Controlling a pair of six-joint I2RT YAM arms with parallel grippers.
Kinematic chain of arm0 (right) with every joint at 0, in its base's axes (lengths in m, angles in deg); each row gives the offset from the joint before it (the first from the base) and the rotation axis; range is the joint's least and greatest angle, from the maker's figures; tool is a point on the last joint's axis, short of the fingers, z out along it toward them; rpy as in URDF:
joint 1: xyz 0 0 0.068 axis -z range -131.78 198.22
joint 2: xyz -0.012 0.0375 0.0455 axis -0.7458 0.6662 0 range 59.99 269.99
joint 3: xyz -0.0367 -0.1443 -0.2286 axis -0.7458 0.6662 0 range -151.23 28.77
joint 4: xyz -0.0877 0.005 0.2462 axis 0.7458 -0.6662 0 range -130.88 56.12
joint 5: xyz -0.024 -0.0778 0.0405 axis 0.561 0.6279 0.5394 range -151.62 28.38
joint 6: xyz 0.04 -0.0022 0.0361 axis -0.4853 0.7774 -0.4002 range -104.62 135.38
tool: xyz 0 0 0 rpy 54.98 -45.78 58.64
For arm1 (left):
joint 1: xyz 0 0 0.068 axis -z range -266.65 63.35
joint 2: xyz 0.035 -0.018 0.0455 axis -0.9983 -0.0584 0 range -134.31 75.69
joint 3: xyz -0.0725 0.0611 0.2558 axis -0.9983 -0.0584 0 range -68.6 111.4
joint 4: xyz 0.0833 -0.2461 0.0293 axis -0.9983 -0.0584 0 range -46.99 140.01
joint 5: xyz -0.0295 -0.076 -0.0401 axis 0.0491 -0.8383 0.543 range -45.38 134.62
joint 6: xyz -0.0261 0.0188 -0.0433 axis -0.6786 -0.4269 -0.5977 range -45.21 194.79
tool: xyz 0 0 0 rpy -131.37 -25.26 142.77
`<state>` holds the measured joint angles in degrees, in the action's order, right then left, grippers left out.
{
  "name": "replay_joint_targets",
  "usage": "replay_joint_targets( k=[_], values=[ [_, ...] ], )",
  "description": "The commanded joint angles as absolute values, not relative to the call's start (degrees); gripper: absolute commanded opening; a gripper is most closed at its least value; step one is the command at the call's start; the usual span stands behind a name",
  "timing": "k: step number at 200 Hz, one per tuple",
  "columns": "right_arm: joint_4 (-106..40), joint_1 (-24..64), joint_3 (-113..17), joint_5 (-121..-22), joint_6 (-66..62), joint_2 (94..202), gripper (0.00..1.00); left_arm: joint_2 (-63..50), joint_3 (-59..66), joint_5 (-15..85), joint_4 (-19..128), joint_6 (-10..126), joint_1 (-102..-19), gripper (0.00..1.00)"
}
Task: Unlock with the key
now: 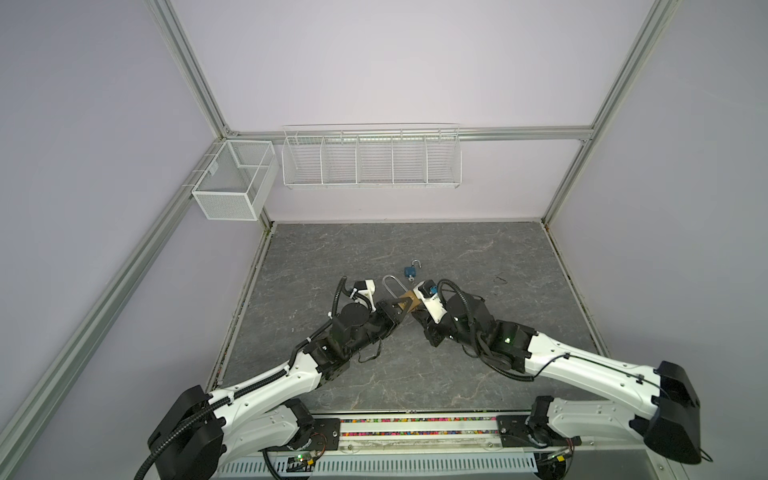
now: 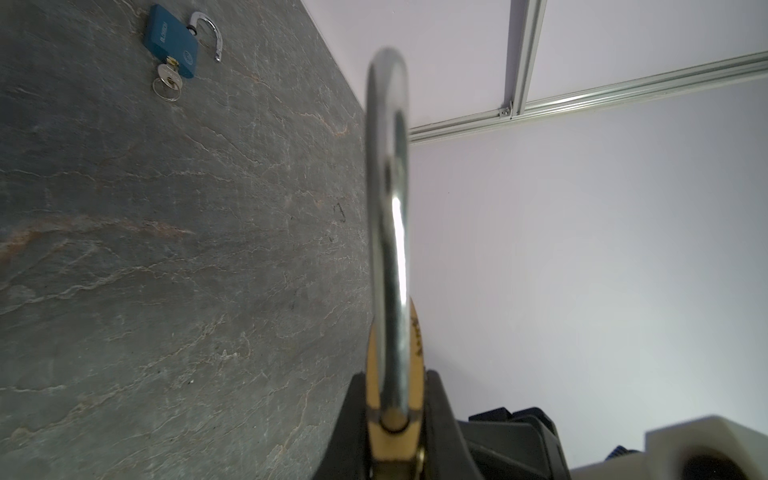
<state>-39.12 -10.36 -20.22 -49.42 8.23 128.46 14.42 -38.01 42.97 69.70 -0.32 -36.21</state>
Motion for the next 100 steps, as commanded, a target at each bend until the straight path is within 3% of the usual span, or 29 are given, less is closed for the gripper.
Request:
replay_joint_targets(
  k=[1, 100],
  values=[
    [-40.16, -10.57, -21.24, -47.65, 8.89, 129.16, 0.17, 16.50, -35.02, 44.97, 70.75, 1.27, -35.89, 0.00],
    [-39.61, -10.77, -22.82, -49.37, 8.17, 128.68, 0.07, 17.25, -36.25, 46.46, 72.72, 3.50, -35.76, 0.00]
  ],
)
